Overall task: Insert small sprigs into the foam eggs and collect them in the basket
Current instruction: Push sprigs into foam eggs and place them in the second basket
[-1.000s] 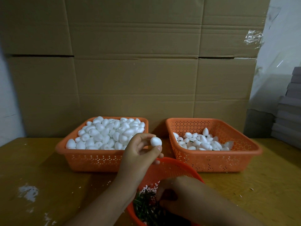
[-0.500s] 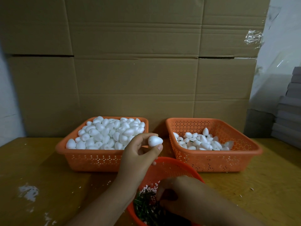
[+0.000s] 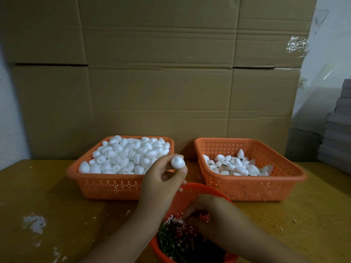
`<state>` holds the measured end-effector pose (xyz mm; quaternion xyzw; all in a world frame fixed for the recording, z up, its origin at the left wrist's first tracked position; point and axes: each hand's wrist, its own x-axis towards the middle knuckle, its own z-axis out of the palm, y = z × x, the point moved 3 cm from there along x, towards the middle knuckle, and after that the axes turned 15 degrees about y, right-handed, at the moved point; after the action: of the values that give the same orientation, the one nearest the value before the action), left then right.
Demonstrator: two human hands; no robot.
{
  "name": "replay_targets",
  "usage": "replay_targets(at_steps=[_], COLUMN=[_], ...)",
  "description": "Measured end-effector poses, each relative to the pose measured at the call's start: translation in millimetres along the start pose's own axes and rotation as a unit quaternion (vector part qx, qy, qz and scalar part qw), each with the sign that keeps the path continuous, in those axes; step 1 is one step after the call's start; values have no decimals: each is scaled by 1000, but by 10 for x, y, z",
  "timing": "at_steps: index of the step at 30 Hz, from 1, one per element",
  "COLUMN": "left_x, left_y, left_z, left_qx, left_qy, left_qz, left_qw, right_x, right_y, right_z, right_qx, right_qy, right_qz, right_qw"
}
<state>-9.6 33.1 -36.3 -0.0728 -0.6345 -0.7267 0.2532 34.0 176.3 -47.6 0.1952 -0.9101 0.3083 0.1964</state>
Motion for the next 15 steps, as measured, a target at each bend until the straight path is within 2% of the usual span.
replay_targets(at_steps=[4,7,12,15], left_x=[7,8,-18,-47], left_y=[-40,-35,-5,22], left_z=[-20,-22,-2,16], left_qx=[33,41,77,129], left_qy=[-6,-7,-37,-64], left_qz=[17,15,27,73], left_qw=[999,999,996,987], right_x=[34,57,62,60], right_y=[-22,-22,15,27], right_z=[-68,-153,-266,-308], right_qx=[80,167,332,411], right_qy=[59,124,184,212], right_qz=[40,104,212,234], right_qw=[994,973,901,855])
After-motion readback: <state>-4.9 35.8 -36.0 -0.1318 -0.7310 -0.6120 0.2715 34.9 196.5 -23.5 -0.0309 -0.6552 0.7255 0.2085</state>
